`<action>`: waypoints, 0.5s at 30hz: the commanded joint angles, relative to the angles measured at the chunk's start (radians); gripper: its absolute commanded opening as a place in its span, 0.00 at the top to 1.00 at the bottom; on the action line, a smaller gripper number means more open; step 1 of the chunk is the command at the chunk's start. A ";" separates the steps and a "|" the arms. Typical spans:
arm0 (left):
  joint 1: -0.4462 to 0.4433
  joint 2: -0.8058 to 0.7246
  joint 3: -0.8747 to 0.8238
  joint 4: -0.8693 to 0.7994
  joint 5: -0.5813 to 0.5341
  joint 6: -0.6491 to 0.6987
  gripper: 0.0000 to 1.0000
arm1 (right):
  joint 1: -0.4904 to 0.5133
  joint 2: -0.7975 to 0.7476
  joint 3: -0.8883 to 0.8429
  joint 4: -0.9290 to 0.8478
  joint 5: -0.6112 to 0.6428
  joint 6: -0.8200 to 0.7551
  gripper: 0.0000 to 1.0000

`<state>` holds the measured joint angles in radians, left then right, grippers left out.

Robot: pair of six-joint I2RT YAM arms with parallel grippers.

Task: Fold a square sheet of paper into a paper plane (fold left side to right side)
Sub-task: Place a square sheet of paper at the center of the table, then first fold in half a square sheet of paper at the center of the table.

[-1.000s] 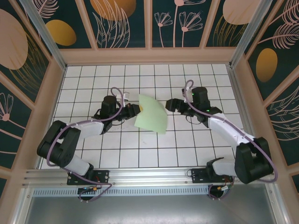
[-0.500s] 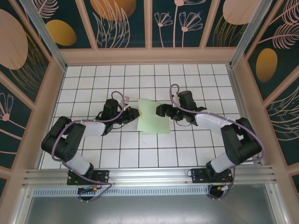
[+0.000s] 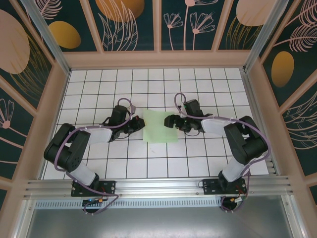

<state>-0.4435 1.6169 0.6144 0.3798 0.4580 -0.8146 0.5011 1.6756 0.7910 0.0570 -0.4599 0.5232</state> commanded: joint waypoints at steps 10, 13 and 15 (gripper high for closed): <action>0.005 -0.015 0.050 -0.022 0.045 0.003 0.92 | -0.029 -0.080 -0.015 0.149 -0.114 0.078 0.19; 0.005 -0.016 0.049 0.020 0.079 -0.020 0.87 | -0.029 -0.060 -0.016 0.199 -0.182 0.125 0.19; 0.005 -0.010 0.047 0.049 0.098 -0.037 0.82 | -0.027 -0.043 -0.013 0.202 -0.181 0.141 0.19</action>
<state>-0.4435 1.6165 0.6418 0.3729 0.5041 -0.8249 0.4728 1.6257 0.7887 0.1913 -0.5713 0.6098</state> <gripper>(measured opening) 0.168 0.812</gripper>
